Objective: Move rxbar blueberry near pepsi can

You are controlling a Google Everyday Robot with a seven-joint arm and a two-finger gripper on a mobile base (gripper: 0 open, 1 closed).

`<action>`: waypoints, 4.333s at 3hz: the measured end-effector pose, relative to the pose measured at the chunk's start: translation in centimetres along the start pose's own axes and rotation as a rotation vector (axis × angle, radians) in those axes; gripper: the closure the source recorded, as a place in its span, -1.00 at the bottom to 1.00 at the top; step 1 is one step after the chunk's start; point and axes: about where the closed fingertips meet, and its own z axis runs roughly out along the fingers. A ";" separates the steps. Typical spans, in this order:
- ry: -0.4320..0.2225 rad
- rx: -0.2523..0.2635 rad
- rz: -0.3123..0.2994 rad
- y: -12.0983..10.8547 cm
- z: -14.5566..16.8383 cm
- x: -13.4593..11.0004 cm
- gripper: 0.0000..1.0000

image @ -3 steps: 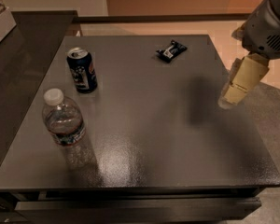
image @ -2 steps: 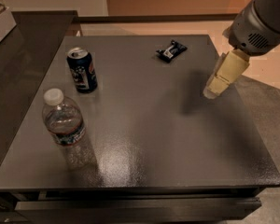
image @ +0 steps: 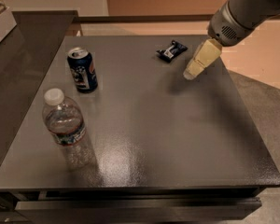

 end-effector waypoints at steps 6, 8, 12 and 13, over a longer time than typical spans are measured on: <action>-0.187 -0.058 0.151 -9.6 15.4 -5.5 -1.00; -0.186 -0.044 0.189 -10.6 16.4 -4.7 -1.00; -0.225 -0.068 0.197 -9.9 16.4 -4.4 0.74; -0.239 -0.079 0.186 -9.3 16.1 -4.7 1.00</action>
Offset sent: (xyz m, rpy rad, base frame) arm 0.1353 0.0183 -0.0309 0.2285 -0.0195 -0.0903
